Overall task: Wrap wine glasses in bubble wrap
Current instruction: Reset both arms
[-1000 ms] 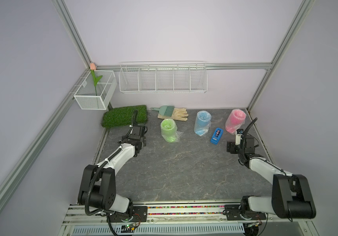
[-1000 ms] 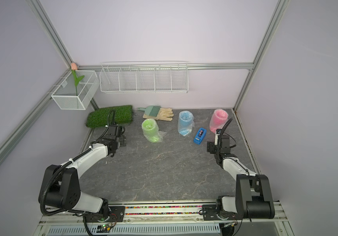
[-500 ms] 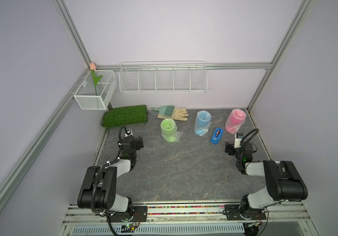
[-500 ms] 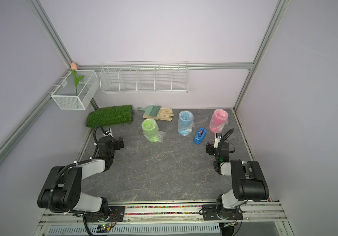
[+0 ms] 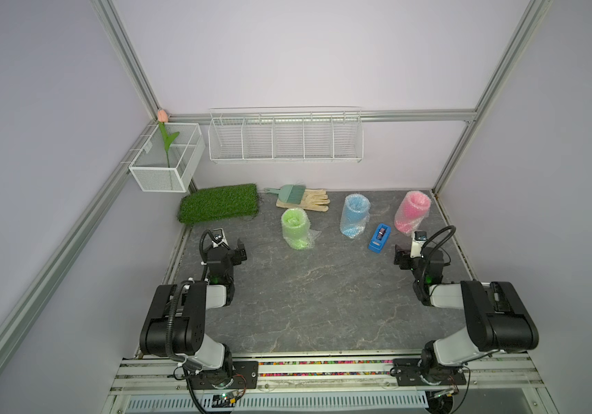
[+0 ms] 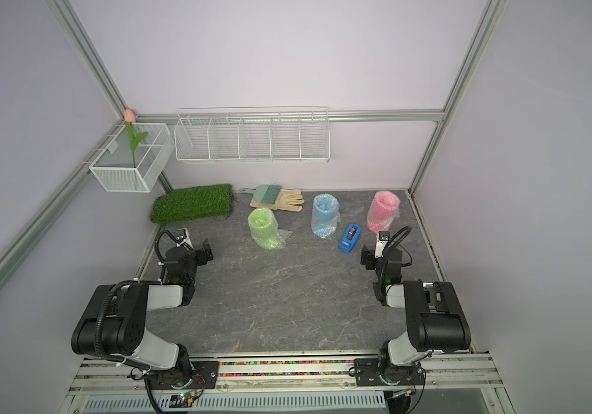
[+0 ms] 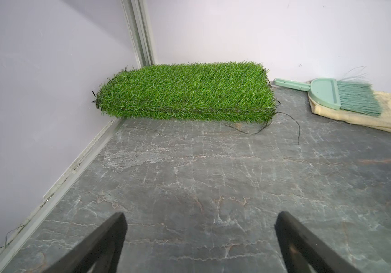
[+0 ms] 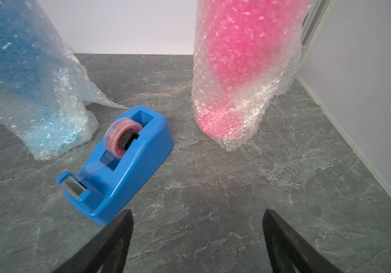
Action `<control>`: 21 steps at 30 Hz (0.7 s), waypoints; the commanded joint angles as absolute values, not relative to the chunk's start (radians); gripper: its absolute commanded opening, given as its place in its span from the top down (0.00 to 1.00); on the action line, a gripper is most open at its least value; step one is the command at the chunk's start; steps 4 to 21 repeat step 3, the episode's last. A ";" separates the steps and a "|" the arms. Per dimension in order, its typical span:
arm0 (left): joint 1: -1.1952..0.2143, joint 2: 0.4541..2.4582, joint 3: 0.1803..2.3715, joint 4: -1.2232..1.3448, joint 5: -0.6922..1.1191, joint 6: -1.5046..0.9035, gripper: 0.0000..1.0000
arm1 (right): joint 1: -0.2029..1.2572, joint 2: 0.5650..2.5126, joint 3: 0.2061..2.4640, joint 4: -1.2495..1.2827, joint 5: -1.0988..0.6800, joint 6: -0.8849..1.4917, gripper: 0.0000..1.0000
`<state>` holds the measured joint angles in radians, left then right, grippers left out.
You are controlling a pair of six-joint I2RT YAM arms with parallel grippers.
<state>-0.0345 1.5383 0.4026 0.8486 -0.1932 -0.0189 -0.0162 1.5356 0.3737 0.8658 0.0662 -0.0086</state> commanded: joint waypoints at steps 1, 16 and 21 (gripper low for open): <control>-0.035 1.546 0.390 0.904 -0.209 -0.032 0.00 | -0.010 1.539 0.374 0.903 0.070 -0.025 0.12; -0.035 1.546 0.390 0.903 -0.209 -0.033 0.00 | -0.009 1.528 0.351 0.933 0.091 -0.018 0.12; -0.035 1.546 0.390 0.903 -0.209 -0.033 0.00 | -0.009 1.528 0.351 0.933 0.091 -0.018 0.12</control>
